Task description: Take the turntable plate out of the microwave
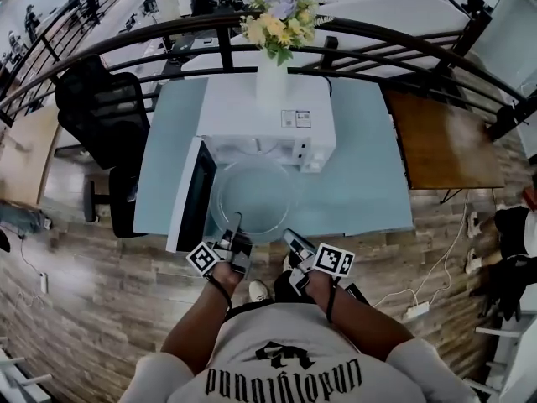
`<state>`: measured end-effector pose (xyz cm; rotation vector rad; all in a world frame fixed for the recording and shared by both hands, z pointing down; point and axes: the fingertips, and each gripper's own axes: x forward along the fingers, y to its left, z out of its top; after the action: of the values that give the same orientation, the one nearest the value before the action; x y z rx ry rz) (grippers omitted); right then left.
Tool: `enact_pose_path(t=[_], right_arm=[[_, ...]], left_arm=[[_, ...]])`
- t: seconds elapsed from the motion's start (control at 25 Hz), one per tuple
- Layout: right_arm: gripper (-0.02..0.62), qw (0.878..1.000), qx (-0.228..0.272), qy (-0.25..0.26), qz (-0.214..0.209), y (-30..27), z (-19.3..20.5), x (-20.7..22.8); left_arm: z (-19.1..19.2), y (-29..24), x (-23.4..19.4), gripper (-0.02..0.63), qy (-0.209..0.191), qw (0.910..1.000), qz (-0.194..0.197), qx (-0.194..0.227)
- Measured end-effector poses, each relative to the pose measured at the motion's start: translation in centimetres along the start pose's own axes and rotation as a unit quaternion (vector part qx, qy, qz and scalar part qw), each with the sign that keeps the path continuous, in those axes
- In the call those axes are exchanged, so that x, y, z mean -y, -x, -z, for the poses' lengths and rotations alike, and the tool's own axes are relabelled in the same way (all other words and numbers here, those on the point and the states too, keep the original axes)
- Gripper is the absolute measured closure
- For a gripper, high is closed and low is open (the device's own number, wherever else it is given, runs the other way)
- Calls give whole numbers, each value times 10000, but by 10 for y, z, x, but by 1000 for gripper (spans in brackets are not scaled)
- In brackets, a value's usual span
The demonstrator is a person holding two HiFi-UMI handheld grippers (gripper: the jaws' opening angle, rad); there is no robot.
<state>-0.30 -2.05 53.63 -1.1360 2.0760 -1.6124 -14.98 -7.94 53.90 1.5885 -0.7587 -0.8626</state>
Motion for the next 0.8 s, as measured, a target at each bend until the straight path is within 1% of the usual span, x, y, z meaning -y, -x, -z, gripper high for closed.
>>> enact_pose_path(t=[0.12,0.32,0.44,0.68,0.8], right_arm=[[563,9999,123,39,8,17,11,-7],[563,9997,237,97,-14,42,22,-15],[561,9995,244,168,-71,58,24,-21],[561,9991,147,333,-225,91,17,-27],[561,9989,87,364,-297,113,12,-29]], left_arm=[[10,13,7,526,16,9999,44,-106],[29,25,28,526,90,9995,239,-212],[40,32,35,526,61,9995,231,-227],[69,37,57,526,97,9994,312,-85],[87,40,66,526,32,9996,276,23]])
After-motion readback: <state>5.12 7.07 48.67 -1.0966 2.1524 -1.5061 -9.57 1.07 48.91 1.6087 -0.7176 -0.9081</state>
